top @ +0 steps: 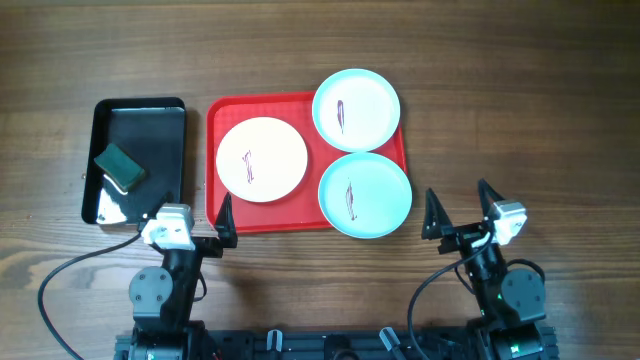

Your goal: Clean dirty plates on tray and stack at the side

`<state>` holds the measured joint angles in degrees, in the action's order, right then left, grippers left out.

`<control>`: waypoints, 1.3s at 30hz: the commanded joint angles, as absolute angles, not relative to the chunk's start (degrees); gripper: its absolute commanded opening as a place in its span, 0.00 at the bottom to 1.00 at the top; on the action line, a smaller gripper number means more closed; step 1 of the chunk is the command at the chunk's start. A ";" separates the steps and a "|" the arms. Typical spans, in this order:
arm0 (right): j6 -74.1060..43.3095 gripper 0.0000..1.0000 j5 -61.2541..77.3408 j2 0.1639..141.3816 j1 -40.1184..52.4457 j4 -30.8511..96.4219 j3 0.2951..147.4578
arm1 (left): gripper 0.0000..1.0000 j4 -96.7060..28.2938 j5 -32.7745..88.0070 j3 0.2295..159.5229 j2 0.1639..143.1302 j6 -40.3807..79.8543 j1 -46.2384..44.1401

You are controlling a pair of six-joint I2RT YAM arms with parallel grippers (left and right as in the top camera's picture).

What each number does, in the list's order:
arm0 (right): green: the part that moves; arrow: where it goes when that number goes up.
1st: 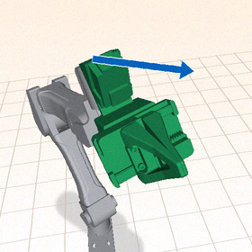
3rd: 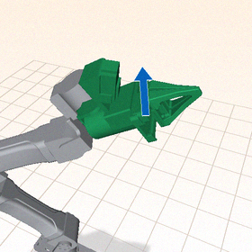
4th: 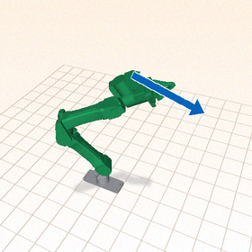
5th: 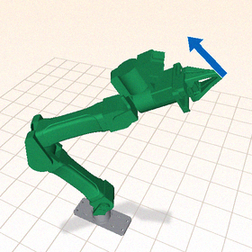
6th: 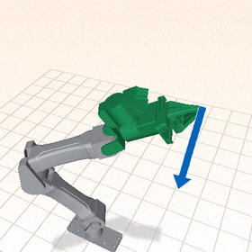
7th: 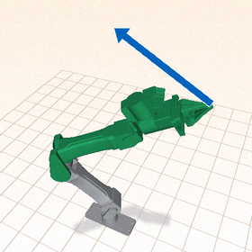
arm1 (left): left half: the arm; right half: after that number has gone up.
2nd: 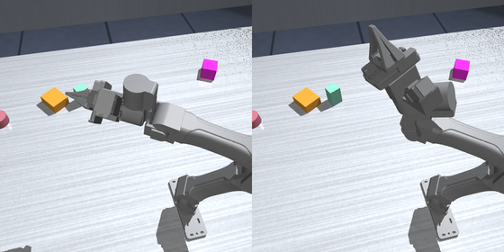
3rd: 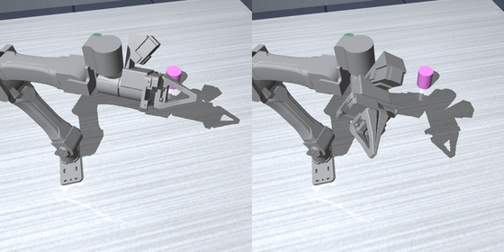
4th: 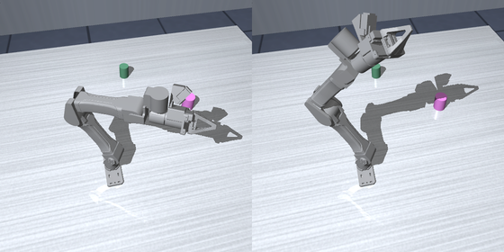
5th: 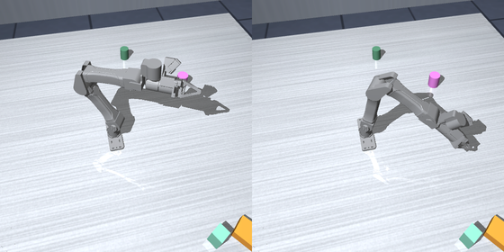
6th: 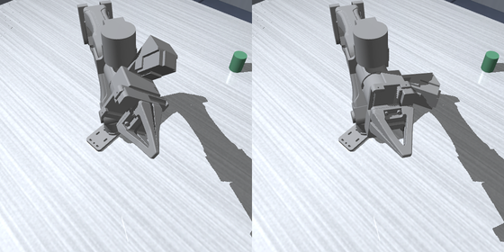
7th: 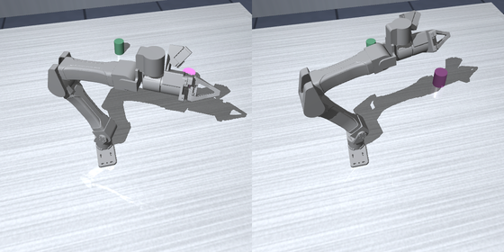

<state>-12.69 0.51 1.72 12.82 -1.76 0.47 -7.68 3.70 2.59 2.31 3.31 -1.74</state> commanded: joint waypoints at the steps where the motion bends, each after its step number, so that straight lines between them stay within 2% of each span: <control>1: -11.94 1.00 3.03 2.07 12.91 -1.91 4.45 | 1.00 -9.23 2.04 8.29 3.84 5.43 -1.21; 9: -11.97 1.00 7.86 10.37 12.91 7.57 22.87 | 1.00 -32.16 2.09 40.23 23.62 5.34 -1.21; 14: -11.99 1.00 12.67 26.28 12.91 16.58 39.29 | 1.00 -48.93 3.36 62.48 40.51 5.39 -1.21; 18: -11.73 1.00 16.32 40.64 12.91 26.72 54.13 | 1.00 -61.52 6.04 72.55 52.93 5.41 -1.21; 20: -10.13 1.00 16.64 50.30 12.91 36.56 64.75 | 1.00 -60.86 11.14 73.32 58.24 5.39 -1.21; 22: -10.07 1.00 16.67 55.61 12.91 40.45 69.78 | 1.00 -57.76 18.83 73.32 61.78 5.41 -1.21; 25: -14.26 1.00 17.12 62.11 12.91 39.29 71.46 | 1.00 -55.68 27.92 73.32 67.13 5.41 -1.21; 29: -16.38 1.00 23.59 68.16 12.91 38.37 71.46 | 1.00 -56.21 33.58 73.32 72.55 5.41 -1.21; 32: -16.51 0.94 25.52 73.41 13.50 37.17 71.46 | 1.00 -56.29 33.63 73.32 74.87 5.39 -1.21; 35: -16.78 0.94 24.75 77.58 15.22 37.08 71.46 | 1.00 -55.27 32.27 73.32 76.16 5.34 -1.21; 37: -19.09 0.94 21.41 79.59 17.17 36.97 71.46 | 1.00 -54.57 27.66 73.32 76.29 5.41 -1.17; 39: -21.39 0.94 17.93 81.87 20.43 36.23 71.48 | 1.00 -54.63 17.52 73.32 76.29 9.91 -0.36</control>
